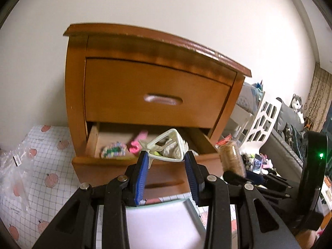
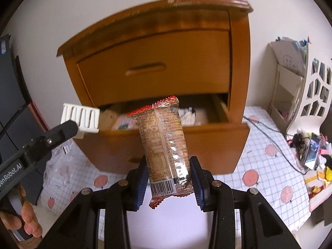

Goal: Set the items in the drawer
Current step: 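Carry the claw clip in the left gripper while the right gripper carries the pastry into the drawer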

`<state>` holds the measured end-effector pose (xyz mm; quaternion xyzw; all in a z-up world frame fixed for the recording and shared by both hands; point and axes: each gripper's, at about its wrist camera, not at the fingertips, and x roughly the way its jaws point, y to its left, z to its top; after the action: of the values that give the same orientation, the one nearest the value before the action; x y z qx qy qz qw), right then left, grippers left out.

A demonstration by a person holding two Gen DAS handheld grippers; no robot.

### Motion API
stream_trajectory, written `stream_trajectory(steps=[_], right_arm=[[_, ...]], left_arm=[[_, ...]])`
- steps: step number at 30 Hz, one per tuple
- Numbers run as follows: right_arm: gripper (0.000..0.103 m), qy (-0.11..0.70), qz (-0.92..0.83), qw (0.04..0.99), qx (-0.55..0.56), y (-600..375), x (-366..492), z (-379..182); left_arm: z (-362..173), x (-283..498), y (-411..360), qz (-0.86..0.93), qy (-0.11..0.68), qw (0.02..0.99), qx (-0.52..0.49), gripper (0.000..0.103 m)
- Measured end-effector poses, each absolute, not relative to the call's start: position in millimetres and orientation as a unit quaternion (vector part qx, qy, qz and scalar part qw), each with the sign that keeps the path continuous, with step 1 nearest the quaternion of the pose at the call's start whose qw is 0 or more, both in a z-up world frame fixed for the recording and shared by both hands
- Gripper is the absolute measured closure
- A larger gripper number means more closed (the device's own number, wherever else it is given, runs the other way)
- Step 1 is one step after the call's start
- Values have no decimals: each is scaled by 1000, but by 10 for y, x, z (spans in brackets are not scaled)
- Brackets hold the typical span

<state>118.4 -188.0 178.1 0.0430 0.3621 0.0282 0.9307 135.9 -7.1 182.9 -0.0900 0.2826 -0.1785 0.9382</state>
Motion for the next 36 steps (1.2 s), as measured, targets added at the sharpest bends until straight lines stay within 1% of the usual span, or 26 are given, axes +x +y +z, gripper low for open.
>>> stream_trajectory(steps=[9,14,36], right_arm=[[62,338,27,940,33,-1908,1388,2124],[62,337,29,941,25,-1904,1537,2211],[62,390,10,921,22,-2020,2373,2062]], left_arm=[[2033,1547,27,-165,259,948,-88,66],[2080,1666,77,-159,255,950,-87,66],[1849,2406,103,-146,293,940,-95,66]])
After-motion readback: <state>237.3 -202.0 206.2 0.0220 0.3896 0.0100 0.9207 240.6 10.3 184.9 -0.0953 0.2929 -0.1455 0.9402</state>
